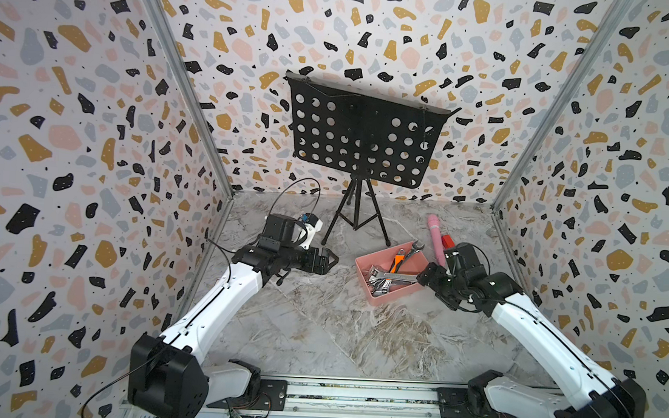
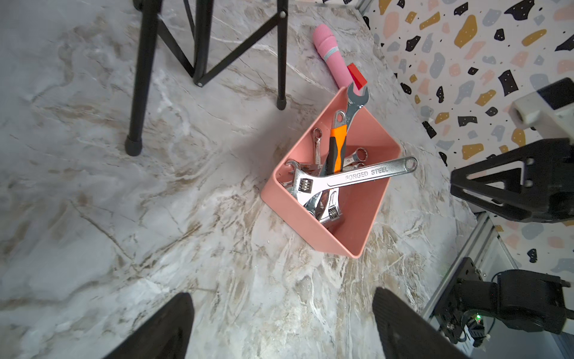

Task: Take out the wrench from the storage box
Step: Adjust the storage box at the center of the board.

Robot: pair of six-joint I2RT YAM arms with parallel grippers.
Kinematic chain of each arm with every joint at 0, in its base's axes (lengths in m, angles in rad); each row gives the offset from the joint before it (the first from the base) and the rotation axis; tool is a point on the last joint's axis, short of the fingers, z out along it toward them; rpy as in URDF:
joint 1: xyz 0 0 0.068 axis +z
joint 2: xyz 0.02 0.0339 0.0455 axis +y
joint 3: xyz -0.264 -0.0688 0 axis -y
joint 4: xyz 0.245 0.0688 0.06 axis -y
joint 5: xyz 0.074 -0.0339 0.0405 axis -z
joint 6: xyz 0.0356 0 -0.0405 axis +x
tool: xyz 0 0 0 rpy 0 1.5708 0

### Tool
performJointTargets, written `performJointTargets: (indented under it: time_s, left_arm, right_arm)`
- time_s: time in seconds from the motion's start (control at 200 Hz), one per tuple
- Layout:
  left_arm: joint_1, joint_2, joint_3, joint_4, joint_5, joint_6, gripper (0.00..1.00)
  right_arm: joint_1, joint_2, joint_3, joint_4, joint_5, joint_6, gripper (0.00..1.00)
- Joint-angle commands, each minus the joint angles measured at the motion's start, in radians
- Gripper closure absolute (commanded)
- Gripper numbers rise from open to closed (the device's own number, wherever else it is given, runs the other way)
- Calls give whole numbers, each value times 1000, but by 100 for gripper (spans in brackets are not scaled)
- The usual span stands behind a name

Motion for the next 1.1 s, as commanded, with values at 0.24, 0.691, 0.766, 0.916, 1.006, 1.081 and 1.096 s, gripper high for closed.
performJointTargets:
  time_s: [0.24,0.691,0.766,0.916,1.006,1.081,1.096]
  left_arm:
    - [-68,-24,-53,26,-74,-50,6]
    - [-68,-26,-78,21,-81,-36,5]
    - [-69,-19,-74,19,-73,-32,5]
    - [-68,-13,-72,13,-66,-22,5]
    - [-68,-13,-76,9,-64,-16,5]
    - [-67,-12,-78,3,-63,-14,5]
    - [-68,-12,-79,3,-64,-14,5]
  right_arm:
    - [125,247,130,-22,34,244,30]
    - [150,412,187,-40,42,308,61]
    - [154,426,189,-48,45,314,66]
    - [154,452,200,-59,48,314,77]
    - [154,462,213,-75,58,305,85]
    - [154,467,219,-81,60,297,91]
    - [154,467,219,-83,58,296,92]
